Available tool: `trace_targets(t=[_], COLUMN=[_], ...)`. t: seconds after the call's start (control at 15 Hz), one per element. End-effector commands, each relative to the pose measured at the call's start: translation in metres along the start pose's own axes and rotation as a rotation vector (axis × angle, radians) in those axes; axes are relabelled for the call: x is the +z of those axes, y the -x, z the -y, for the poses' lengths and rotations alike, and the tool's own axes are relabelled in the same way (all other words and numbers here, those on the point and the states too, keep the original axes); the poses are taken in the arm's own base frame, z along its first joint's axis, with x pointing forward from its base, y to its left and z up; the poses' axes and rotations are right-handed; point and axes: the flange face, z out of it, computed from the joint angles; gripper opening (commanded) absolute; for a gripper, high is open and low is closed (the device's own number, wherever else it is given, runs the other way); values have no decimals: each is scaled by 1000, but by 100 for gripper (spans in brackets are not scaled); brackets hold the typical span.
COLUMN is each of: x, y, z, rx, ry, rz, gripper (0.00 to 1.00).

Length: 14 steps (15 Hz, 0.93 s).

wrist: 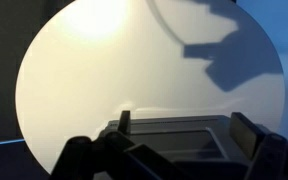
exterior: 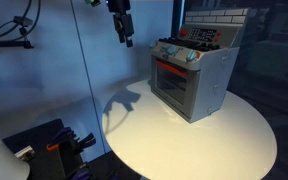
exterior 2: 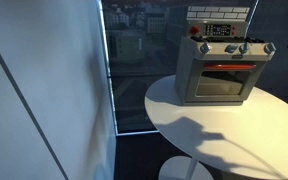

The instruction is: Turn the knob on the far right to the right

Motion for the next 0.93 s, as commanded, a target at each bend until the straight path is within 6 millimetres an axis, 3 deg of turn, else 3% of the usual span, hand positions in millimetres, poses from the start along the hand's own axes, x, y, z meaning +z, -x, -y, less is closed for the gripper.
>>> trace_targets(t=[0.0, 0.47, 0.87], x=[-1, -4, -33], y=[0, -5, -25], z=[0, -1, -5], rx=[0, 6, 35], ry=[0, 0, -18], rz=[1, -7, -76], gripper=[100, 100, 100])
